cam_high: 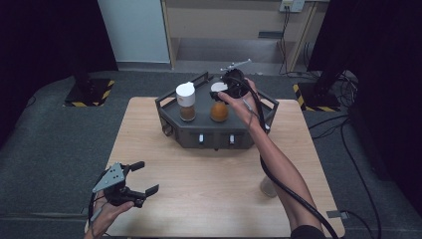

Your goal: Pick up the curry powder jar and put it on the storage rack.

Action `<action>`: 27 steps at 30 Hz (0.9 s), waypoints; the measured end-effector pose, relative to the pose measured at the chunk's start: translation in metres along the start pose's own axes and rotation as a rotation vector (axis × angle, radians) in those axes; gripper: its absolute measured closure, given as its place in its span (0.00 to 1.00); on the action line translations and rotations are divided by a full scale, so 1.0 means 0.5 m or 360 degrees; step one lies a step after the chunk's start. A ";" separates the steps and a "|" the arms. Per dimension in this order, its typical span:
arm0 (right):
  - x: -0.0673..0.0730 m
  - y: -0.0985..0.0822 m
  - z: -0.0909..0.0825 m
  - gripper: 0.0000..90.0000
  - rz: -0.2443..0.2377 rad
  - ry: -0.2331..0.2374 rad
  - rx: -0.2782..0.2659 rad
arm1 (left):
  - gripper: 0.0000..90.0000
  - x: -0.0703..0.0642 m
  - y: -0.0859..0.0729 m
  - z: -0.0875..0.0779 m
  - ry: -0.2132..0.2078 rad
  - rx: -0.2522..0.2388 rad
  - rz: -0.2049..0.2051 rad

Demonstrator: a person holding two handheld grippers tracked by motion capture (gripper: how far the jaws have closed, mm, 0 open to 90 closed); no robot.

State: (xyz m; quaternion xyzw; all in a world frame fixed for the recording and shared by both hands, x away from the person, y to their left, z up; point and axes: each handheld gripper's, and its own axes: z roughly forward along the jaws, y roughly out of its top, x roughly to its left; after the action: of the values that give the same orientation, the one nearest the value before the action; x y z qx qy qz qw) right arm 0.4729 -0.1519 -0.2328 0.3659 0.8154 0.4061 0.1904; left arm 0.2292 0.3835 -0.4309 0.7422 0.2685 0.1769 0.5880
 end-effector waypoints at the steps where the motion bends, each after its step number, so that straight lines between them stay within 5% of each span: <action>1: 0.000 0.000 0.000 0.38 0.0000 0.0001 0.0002 | 0.01 0.000 0.000 0.000 0.0000 0.0000 0.0000; 6: -0.006 -0.005 0.001 0.36 0.0007 0.0016 -0.0016 | 0.01 0.000 0.000 0.000 0.0000 0.0000 0.0000; 13: -0.012 -0.018 -0.015 0.11 0.0029 0.0051 -0.0118 | 0.01 -0.001 0.000 0.000 0.0001 0.0001 0.0001; 27: -0.032 -0.020 -0.145 0.10 -0.0099 0.0151 -0.0255 | 0.01 -0.002 0.000 0.000 0.0000 0.0000 0.0001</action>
State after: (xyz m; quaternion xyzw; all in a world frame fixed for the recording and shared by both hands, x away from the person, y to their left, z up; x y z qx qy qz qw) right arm 0.4350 -0.2056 -0.1974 0.3043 0.7994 0.4808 0.1929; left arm 0.2286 0.3827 -0.4307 0.7423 0.2684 0.1770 0.5880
